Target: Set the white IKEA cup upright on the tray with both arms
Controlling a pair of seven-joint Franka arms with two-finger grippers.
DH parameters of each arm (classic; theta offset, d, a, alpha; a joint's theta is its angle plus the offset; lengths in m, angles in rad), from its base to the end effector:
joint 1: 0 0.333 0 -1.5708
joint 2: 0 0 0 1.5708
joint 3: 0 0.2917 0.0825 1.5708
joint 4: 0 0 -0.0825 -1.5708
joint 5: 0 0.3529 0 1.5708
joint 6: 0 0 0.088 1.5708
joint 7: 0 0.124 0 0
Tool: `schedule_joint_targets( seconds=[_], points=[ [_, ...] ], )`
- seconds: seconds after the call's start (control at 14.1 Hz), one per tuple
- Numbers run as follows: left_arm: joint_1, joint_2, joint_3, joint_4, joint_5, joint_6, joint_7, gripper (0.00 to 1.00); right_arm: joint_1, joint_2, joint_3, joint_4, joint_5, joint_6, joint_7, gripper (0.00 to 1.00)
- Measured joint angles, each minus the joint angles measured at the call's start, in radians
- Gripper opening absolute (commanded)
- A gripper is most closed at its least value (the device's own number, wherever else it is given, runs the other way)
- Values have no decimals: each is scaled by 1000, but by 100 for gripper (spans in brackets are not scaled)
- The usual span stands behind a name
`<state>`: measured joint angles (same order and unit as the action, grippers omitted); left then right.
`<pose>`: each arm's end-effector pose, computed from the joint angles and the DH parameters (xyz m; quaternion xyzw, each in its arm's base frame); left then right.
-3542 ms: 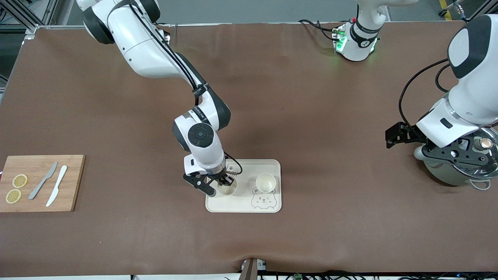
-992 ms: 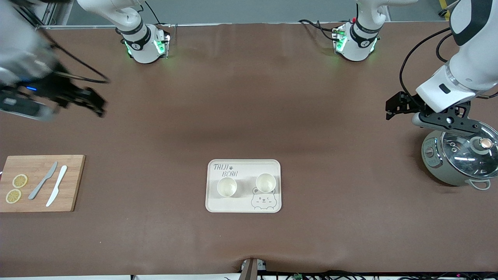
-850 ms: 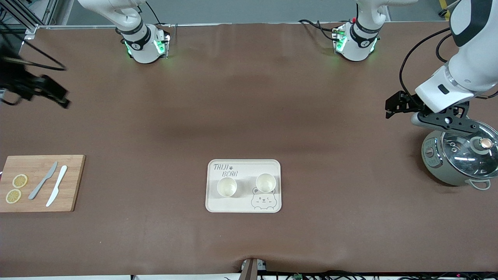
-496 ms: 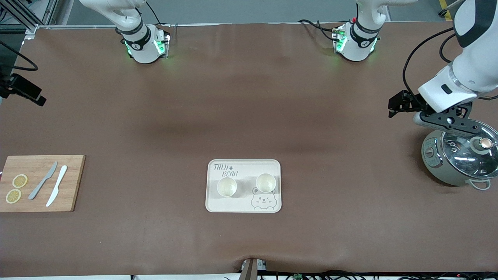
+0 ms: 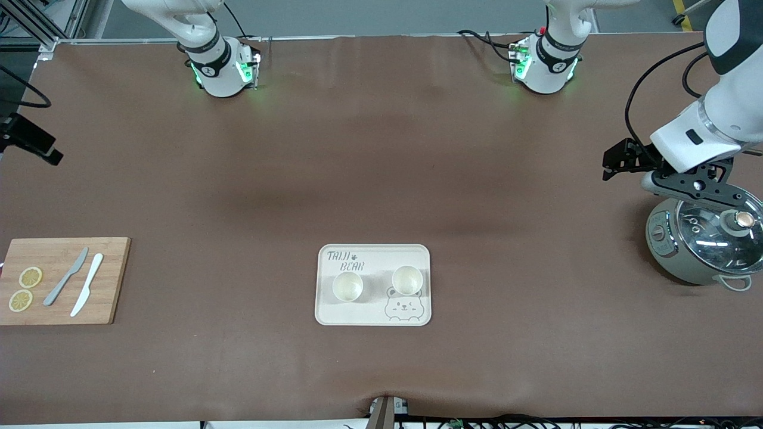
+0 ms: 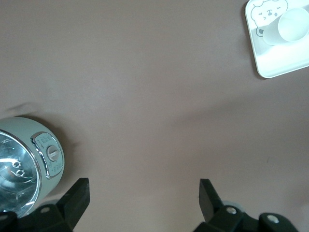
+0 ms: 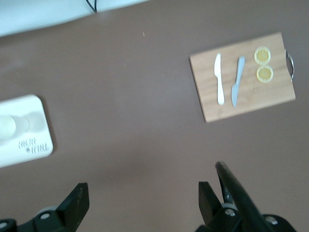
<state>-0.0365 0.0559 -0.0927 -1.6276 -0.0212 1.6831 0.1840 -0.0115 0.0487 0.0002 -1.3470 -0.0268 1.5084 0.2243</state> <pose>0.5418 -0.0717 0.5381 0.9879 -0.1547 0.0003 0.0131 0.5310 -0.0095 0.6498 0.9912 -0.1189 0.0574 0.0072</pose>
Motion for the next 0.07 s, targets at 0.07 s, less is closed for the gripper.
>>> schedule_joint_targets(
  seconds=[0.07],
  points=[
    [0,0,0,0,0,0,0,100,0,7,0,0,0,27,1,100]
  ],
)
